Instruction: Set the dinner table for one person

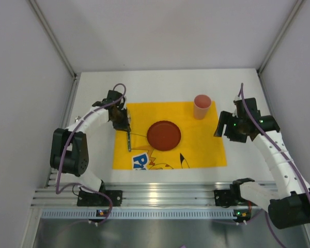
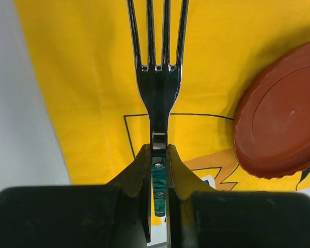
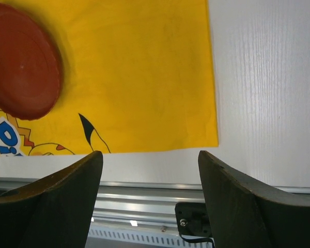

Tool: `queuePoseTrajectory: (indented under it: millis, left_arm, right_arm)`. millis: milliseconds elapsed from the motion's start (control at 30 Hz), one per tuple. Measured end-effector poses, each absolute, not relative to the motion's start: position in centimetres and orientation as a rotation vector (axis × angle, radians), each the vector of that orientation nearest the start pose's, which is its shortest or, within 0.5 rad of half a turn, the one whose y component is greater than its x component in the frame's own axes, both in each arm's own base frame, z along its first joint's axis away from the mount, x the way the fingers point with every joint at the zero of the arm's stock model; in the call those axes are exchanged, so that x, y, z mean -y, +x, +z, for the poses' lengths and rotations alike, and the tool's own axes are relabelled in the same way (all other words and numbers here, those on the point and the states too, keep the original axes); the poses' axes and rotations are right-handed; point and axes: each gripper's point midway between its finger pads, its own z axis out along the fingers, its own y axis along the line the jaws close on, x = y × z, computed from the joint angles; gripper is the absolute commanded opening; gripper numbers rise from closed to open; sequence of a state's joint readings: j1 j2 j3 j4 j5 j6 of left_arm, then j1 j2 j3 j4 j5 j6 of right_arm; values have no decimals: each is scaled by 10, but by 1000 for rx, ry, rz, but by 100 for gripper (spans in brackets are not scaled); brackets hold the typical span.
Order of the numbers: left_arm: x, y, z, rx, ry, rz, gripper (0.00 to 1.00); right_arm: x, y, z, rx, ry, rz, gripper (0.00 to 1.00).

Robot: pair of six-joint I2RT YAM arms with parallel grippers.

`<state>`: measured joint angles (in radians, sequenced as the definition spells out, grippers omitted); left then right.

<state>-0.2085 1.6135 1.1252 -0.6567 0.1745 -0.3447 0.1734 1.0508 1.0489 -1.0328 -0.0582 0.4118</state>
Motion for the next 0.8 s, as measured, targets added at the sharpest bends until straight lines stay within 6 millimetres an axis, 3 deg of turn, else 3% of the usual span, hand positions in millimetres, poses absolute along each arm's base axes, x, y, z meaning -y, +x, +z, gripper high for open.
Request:
queuePoseTrajectory:
  millis: [233,300,400,467,533,600,700,800]
  left_arm:
    - [134,325,45,-2817,-52,-311,0]
    - [133,324,37,-2835,-62,-280,10]
    - [132,324,33,-2843,-63,-244,41]
    - [131,326,33,-2834,-74,-227,53]
    - [128,327,34,-2827,-87,-202,59]
    - [124,328,39,-2807,-105,-177,64]
    - [112,337,63,-2730,-153,-174,66]
    - [72,351,95,-2609,-284,-163,65]
  right_arm:
    - [-65,220,167,-2624,277,275,75]
    - [-65,220,167,-2625,272,273,76]
    - [-65,220,167,-2625,267,271,78]
    - [-65,220,167,-2626,262,269,79]
    - [-65,220,167,-2627,259,268,79]
    - [-65,220,166,-2628,258,268,79]
    - [-65,220,166,-2630,258,268,79]
    - [-65,221,165,-2638,260,267,79]
